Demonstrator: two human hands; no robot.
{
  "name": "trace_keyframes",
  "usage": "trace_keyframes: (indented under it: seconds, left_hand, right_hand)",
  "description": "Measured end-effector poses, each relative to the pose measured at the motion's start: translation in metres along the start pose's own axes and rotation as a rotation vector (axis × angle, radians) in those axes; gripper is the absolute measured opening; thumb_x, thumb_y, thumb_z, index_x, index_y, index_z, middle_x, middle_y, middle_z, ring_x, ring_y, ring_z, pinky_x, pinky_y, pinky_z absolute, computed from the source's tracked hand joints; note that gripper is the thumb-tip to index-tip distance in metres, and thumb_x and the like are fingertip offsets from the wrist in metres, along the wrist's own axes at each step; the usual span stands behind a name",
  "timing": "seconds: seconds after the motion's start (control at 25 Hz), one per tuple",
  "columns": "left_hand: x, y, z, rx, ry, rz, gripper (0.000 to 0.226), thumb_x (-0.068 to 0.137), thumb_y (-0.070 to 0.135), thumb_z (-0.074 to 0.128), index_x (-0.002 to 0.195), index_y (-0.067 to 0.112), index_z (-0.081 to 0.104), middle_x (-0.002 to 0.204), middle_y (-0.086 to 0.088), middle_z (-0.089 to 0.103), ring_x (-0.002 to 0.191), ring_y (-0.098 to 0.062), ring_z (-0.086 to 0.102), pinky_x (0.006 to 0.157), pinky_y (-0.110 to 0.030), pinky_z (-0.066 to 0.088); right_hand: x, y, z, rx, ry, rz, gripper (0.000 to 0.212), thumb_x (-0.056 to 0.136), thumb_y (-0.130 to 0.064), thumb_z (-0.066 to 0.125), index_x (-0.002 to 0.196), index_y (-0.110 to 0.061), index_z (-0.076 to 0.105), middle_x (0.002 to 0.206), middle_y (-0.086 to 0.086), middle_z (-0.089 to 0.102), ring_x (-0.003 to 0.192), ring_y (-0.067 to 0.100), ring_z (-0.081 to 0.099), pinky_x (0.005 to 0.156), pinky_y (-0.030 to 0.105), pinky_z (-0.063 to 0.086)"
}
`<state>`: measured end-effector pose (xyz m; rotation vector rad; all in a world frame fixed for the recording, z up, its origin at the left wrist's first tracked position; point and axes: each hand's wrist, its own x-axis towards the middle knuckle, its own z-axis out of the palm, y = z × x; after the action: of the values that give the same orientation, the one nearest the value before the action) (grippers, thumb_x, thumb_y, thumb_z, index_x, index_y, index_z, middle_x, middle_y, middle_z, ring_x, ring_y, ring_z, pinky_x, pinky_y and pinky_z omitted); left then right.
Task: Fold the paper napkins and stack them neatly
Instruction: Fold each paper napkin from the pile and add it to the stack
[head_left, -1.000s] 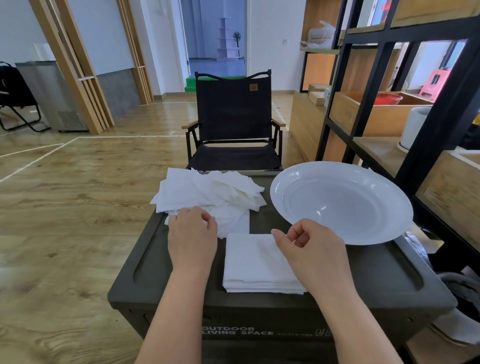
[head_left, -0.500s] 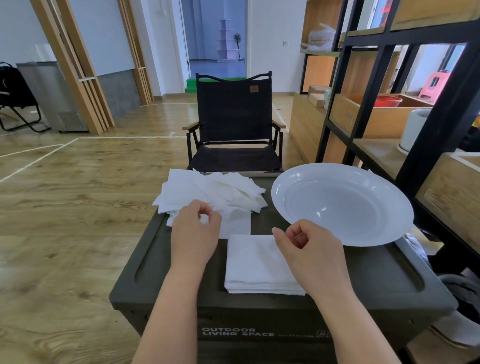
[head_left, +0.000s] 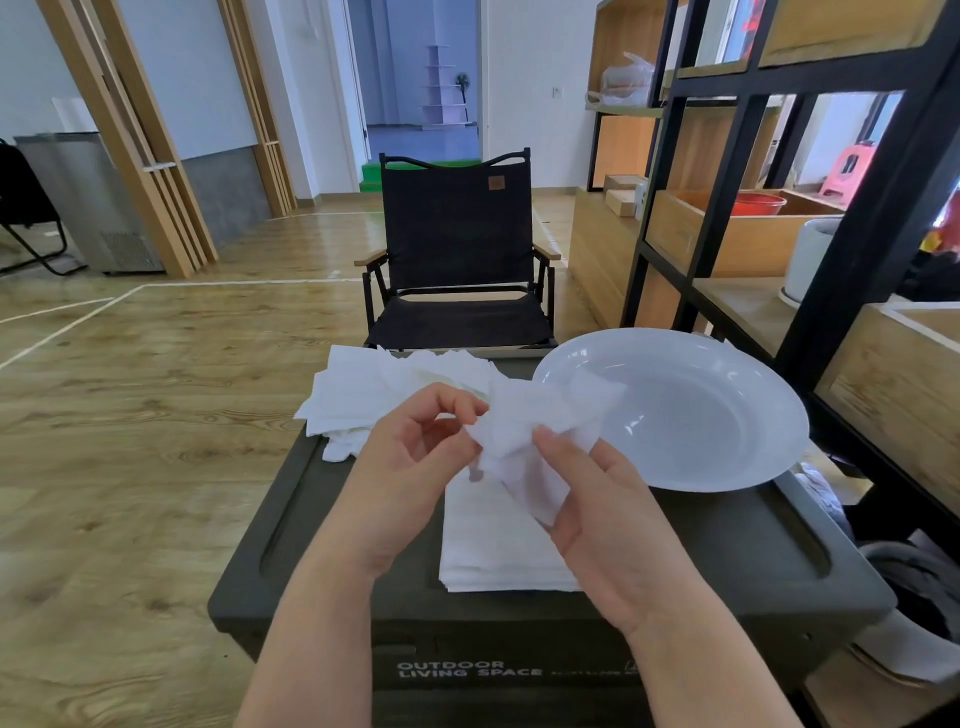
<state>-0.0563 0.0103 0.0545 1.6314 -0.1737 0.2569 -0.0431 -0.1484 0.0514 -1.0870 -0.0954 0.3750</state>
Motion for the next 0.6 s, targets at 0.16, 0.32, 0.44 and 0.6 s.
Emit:
trace_keyframes:
  seconds: [0.16,0.32,0.44,0.6]
  left_hand:
    - [-0.003,0.0,0.002,0.157,-0.114,-0.051,0.049,0.065,0.053,0.07,0.108,0.034,0.056,0.11,0.014,0.062,0.099,-0.015,0.063,0.085,-0.035,0.054]
    - [-0.003,0.006,0.012,0.338,0.003,0.016,0.054,0.07,0.043,0.08,0.114,0.05,0.049,0.106,0.019,0.061,0.097,0.0,0.061,0.076,-0.025,0.056]
    - [0.0,0.001,0.011,0.385,0.166,0.074,0.024,0.082,0.035,0.069,0.102,0.044,0.061,0.099,0.02,0.065,0.095,0.0,0.061,0.081,-0.029,0.055]
    - [0.002,0.001,0.01,0.263,0.312,0.049,0.007,0.086,0.022,0.066,0.081,0.026,0.069,0.08,0.014,0.068,0.079,-0.008,0.063,0.075,-0.027,0.05]
  right_hand:
    - [0.007,0.006,-0.005,-0.288,0.179,-0.033,0.016,0.088,-0.029,0.061,0.103,-0.032,0.066,0.101,-0.011,0.072,0.102,0.015,0.065,0.097,0.04,0.05]
    - [0.005,0.005,-0.005,-0.378,0.159,-0.088,0.01,0.084,-0.033,0.065,0.093,-0.032,0.069,0.088,-0.012,0.075,0.09,0.009,0.07,0.085,0.033,0.056]
    - [0.004,0.001,-0.008,-0.423,0.122,-0.104,0.013,0.082,-0.034,0.066,0.093,-0.03,0.069,0.09,-0.011,0.076,0.088,0.008,0.071,0.085,0.036,0.058]
    - [0.002,-0.004,-0.016,-0.497,0.077,-0.09,0.014,0.082,-0.024,0.069,0.095,-0.027,0.07,0.094,-0.008,0.076,0.092,0.013,0.07,0.088,0.041,0.056]
